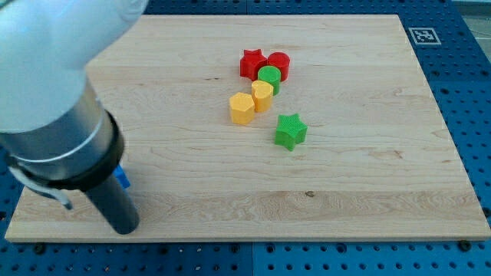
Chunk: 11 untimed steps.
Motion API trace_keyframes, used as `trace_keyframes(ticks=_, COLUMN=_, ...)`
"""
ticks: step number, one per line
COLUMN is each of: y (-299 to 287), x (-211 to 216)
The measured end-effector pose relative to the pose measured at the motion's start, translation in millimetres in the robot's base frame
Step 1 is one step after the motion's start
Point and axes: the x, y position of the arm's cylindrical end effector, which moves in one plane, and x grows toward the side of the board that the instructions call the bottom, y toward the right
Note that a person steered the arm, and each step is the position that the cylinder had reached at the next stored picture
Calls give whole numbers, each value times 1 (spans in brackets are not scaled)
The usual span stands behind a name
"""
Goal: Slightly touch the yellow hexagon
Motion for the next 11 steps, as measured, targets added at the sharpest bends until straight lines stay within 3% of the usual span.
trace_keyframes(ticks=1, y=46, x=-7)
trace_keyframes(ticks=2, y=74, x=-44)
trace_keyframes(ticks=3, y=76, x=-81)
trace_keyframes(ticks=6, y=75, x=-97)
trace_keyframes(ticks=8, y=85, x=-157)
trace_keyframes(ticks=9, y=104, x=-162)
trace_keyframes(ticks=11, y=166, x=-92)
